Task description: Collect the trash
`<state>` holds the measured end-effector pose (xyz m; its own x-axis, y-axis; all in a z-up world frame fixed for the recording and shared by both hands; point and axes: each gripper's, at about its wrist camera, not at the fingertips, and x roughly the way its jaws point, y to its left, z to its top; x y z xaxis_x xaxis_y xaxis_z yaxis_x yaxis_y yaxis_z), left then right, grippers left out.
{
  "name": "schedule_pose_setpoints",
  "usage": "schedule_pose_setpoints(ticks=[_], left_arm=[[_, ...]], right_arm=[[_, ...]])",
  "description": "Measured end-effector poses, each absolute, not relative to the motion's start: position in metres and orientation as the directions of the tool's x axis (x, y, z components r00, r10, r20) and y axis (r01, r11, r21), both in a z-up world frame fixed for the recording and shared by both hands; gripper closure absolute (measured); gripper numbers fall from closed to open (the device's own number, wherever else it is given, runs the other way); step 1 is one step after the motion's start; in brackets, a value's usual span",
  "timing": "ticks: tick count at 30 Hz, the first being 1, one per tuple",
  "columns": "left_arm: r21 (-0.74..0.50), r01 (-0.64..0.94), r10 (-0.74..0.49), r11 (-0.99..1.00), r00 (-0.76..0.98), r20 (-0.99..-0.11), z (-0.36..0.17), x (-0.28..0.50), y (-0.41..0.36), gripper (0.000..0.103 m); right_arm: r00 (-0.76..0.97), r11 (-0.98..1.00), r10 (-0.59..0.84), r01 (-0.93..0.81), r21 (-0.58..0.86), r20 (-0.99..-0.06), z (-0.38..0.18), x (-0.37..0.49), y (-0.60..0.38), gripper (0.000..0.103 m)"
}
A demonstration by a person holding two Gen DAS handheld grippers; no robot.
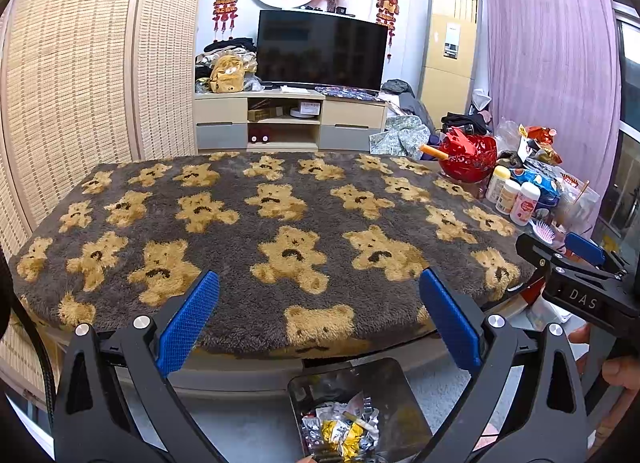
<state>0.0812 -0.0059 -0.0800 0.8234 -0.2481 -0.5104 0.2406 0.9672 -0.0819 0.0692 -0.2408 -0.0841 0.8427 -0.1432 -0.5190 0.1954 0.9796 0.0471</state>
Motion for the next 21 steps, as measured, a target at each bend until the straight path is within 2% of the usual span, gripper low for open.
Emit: schedule_pose_setpoints(ticks=[21], left_arm=[[-0.083, 0.241, -0.249, 0.967, 0.826, -0.505, -0.0758, 0.0813, -0.0070, 0.008]], right_arm=[[0.844, 0.980, -0.143, 0.196, 0.048, -0.518, -0.0805, 0.0703, -0.2334, 0.003]])
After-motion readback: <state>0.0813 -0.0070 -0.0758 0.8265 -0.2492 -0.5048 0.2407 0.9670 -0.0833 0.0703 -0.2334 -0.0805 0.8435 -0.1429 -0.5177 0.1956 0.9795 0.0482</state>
